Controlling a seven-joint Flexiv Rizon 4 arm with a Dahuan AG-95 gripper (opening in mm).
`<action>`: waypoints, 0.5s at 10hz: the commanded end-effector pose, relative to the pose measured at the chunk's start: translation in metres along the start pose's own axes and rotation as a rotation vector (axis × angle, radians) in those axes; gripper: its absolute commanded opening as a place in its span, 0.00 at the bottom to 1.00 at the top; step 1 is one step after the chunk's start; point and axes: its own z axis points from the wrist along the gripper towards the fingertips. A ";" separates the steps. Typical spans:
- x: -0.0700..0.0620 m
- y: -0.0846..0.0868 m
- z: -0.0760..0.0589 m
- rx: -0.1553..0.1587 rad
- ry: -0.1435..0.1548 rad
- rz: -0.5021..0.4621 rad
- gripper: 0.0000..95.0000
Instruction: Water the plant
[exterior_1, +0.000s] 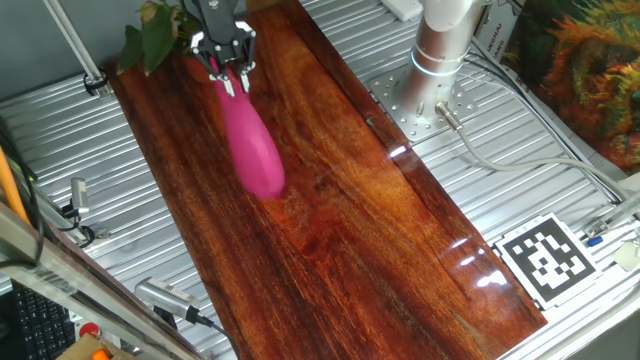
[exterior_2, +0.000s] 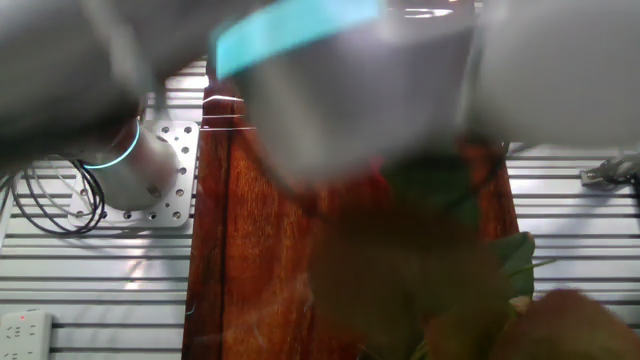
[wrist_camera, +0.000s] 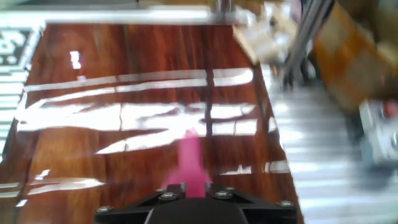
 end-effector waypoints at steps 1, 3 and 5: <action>-0.006 -0.001 -0.009 -0.019 0.265 0.126 0.00; -0.006 -0.001 -0.009 -0.018 0.262 0.126 0.00; -0.006 -0.001 -0.009 -0.013 0.274 0.131 0.00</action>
